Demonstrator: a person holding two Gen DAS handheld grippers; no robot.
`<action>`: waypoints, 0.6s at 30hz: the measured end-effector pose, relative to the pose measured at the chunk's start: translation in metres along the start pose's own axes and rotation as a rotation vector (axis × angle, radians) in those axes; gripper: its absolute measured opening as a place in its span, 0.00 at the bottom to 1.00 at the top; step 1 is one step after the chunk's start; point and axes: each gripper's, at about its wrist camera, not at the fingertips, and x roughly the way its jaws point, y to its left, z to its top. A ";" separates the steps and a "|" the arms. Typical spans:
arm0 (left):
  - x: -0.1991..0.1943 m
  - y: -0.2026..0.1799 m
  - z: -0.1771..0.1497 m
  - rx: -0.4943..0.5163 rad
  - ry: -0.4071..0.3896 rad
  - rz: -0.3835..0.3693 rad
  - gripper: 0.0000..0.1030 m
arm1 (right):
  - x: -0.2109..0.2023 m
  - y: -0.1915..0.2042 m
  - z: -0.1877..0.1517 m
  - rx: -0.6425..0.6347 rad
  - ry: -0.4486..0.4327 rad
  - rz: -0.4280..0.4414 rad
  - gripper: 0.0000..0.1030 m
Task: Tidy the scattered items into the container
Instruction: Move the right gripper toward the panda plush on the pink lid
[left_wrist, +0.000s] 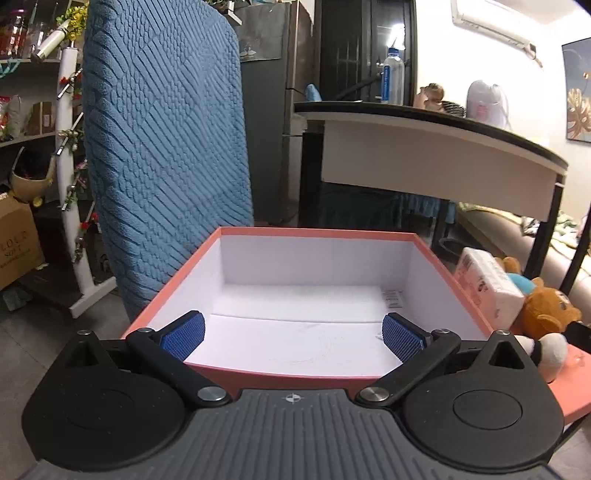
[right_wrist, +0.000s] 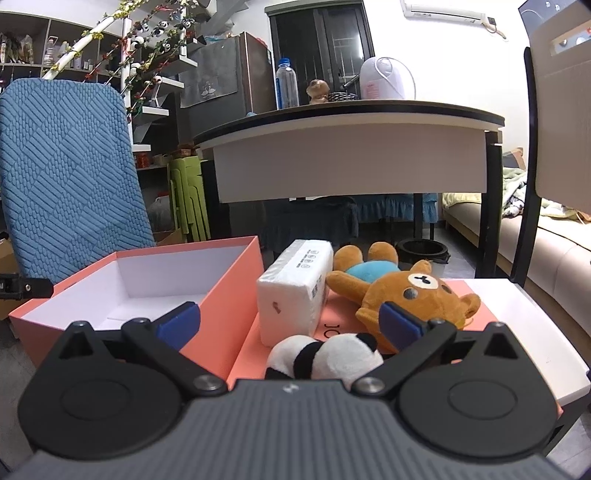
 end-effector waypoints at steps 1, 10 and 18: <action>-0.001 0.000 0.000 -0.003 -0.005 -0.007 1.00 | -0.001 -0.002 0.002 0.000 -0.001 -0.003 1.00; -0.006 -0.006 -0.001 0.058 -0.044 -0.001 1.00 | 0.002 0.004 -0.011 -0.036 -0.041 0.001 1.00; -0.010 -0.003 -0.002 0.037 -0.095 -0.008 1.00 | 0.003 -0.004 -0.011 -0.026 -0.052 -0.011 1.00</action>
